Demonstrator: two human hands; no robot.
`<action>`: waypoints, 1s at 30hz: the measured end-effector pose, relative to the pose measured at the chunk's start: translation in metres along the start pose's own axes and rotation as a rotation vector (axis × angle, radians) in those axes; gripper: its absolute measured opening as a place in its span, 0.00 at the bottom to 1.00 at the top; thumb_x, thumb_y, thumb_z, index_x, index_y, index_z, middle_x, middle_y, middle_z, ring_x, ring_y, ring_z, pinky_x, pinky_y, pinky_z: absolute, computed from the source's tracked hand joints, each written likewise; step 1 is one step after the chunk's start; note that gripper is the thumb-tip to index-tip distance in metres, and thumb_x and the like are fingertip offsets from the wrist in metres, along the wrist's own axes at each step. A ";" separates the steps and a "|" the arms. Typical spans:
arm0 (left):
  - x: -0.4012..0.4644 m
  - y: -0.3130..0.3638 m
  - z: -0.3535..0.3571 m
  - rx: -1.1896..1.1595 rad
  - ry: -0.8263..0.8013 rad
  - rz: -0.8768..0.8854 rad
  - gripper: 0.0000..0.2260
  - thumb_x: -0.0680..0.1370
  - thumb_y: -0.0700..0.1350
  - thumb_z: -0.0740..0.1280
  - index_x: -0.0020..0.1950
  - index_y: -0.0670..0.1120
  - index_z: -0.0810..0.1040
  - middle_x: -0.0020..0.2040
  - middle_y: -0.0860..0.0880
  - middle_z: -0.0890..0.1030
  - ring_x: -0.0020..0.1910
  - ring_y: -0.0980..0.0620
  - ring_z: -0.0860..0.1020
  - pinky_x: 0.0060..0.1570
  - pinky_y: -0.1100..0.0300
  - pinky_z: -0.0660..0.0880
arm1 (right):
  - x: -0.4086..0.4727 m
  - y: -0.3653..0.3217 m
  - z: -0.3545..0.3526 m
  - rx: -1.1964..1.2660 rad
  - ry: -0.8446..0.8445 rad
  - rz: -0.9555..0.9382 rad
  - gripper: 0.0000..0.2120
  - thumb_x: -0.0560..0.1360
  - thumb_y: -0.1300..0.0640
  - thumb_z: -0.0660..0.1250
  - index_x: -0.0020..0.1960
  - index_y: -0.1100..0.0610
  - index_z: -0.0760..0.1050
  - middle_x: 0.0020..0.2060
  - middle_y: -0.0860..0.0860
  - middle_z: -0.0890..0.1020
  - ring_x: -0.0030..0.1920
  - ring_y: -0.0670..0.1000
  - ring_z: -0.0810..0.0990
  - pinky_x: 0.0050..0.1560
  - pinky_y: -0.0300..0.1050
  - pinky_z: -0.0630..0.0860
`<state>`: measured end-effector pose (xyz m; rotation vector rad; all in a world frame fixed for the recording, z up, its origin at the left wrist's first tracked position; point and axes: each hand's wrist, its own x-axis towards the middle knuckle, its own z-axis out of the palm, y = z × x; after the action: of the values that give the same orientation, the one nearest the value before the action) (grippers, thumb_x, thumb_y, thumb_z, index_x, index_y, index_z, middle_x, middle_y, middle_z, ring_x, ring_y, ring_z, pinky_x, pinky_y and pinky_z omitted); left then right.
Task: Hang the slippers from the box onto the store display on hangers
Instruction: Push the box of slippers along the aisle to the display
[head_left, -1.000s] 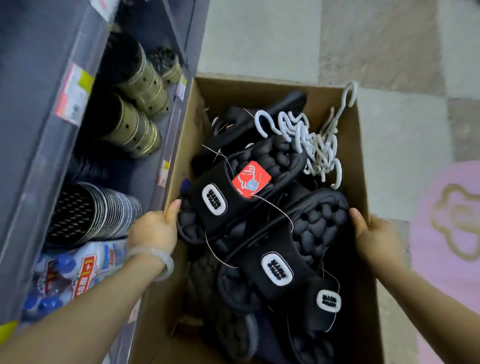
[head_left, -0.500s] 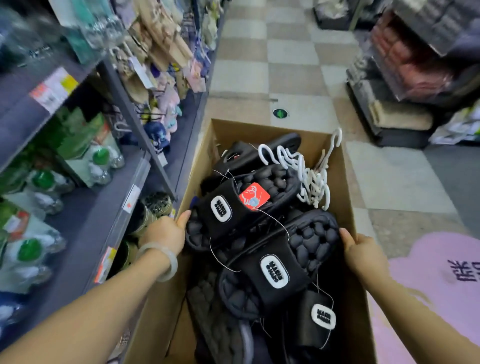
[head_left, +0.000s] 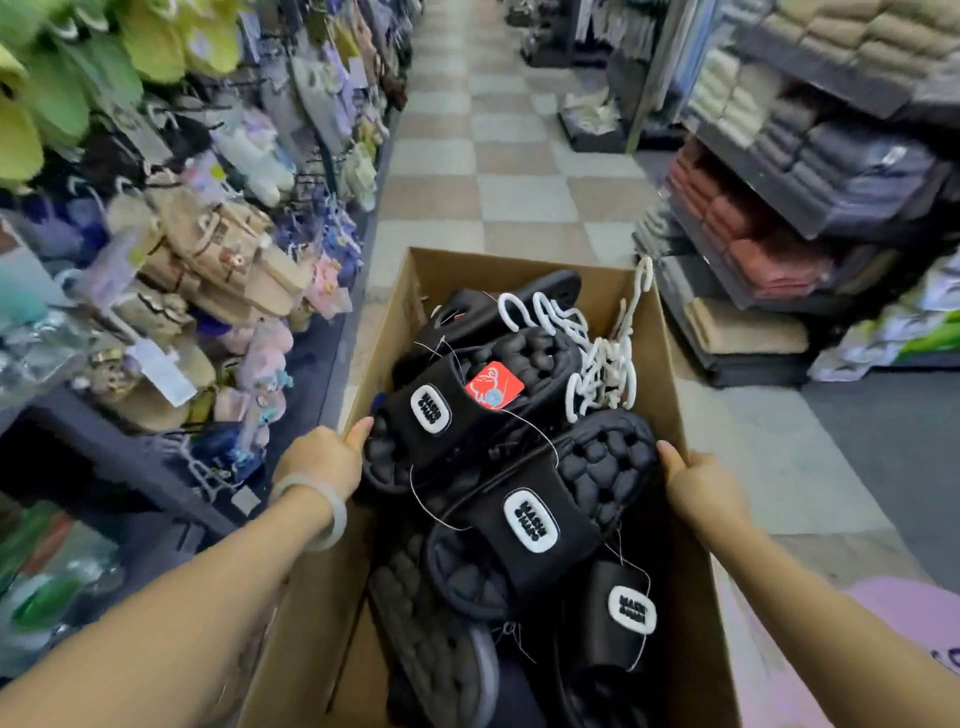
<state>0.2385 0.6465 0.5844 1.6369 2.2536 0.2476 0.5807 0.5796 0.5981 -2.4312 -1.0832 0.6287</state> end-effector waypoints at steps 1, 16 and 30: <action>0.021 0.015 -0.001 0.010 0.004 0.005 0.32 0.78 0.63 0.49 0.51 0.36 0.78 0.54 0.35 0.79 0.53 0.37 0.77 0.44 0.54 0.68 | 0.023 -0.013 -0.002 0.010 0.001 -0.019 0.23 0.79 0.48 0.56 0.54 0.69 0.74 0.56 0.69 0.77 0.58 0.66 0.75 0.55 0.52 0.70; 0.365 0.201 -0.017 -0.054 0.018 0.003 0.27 0.79 0.59 0.52 0.51 0.36 0.75 0.51 0.36 0.80 0.51 0.38 0.78 0.45 0.53 0.70 | 0.372 -0.234 0.006 -0.016 0.011 -0.125 0.23 0.78 0.48 0.59 0.30 0.62 0.68 0.32 0.58 0.75 0.41 0.59 0.76 0.40 0.45 0.65; 0.725 0.390 -0.038 -0.034 0.023 0.034 0.26 0.79 0.58 0.53 0.36 0.38 0.72 0.37 0.38 0.79 0.36 0.42 0.75 0.37 0.53 0.70 | 0.703 -0.446 0.044 -0.027 0.008 -0.027 0.22 0.78 0.45 0.58 0.39 0.62 0.75 0.49 0.65 0.81 0.52 0.63 0.79 0.49 0.49 0.72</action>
<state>0.3697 1.4587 0.6258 1.6643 2.2274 0.3131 0.7164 1.4016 0.6316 -2.4356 -1.1257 0.5994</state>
